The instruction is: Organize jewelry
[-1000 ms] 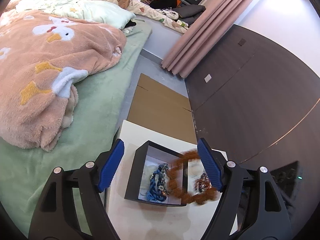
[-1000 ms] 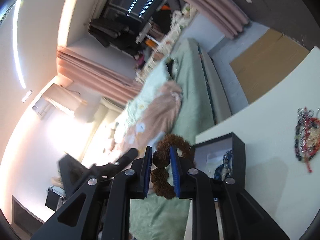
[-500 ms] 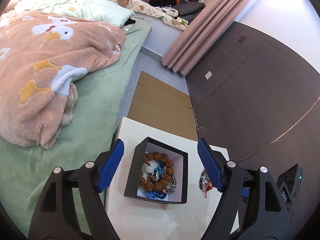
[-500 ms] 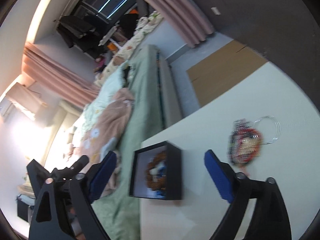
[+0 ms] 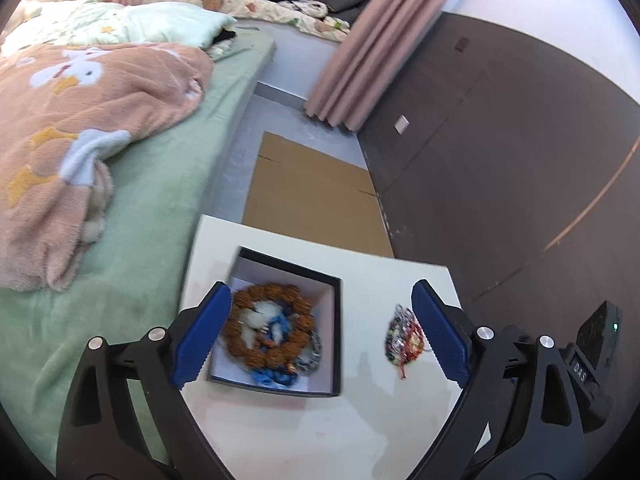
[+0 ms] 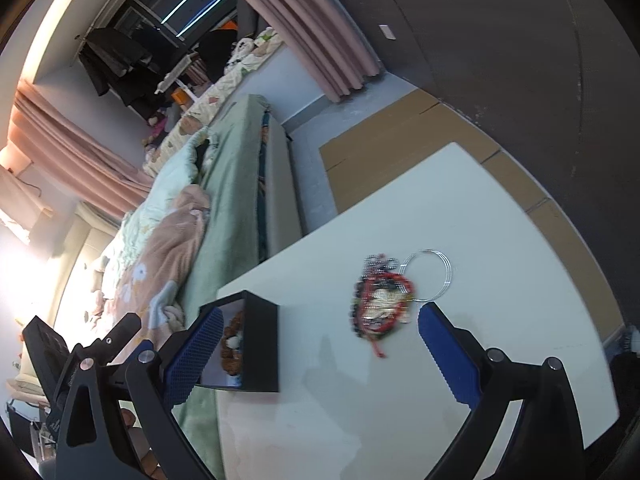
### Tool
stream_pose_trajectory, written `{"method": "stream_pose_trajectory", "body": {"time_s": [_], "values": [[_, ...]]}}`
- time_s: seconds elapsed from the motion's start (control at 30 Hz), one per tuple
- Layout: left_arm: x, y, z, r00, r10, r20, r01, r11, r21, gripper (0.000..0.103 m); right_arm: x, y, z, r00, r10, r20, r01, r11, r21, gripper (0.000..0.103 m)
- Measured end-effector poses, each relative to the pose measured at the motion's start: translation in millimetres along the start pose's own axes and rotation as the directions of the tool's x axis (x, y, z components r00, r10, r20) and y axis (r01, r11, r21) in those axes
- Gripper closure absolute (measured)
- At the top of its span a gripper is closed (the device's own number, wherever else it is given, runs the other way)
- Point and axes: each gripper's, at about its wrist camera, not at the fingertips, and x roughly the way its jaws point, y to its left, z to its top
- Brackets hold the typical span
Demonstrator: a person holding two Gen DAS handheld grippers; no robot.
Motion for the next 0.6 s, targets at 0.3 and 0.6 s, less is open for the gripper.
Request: {"method": "stream_pose_trajectory", "body": {"time_s": [0.3,0.6], "values": [[34,-49,-26,0.996,-0.019,-0.085,0.029,0.993,0.116,0.012,-5,-43,10,0.997,-0.066,-0.047,0.07,0.995,0.078,0.007],[69,-87,-47,0.984,-0.059,-0.17,0.088,0.981,0.172,0.018,-9,-64,18,0.995,-0.076,-0.056,0.083,0.988,0.13,0.008]]}}
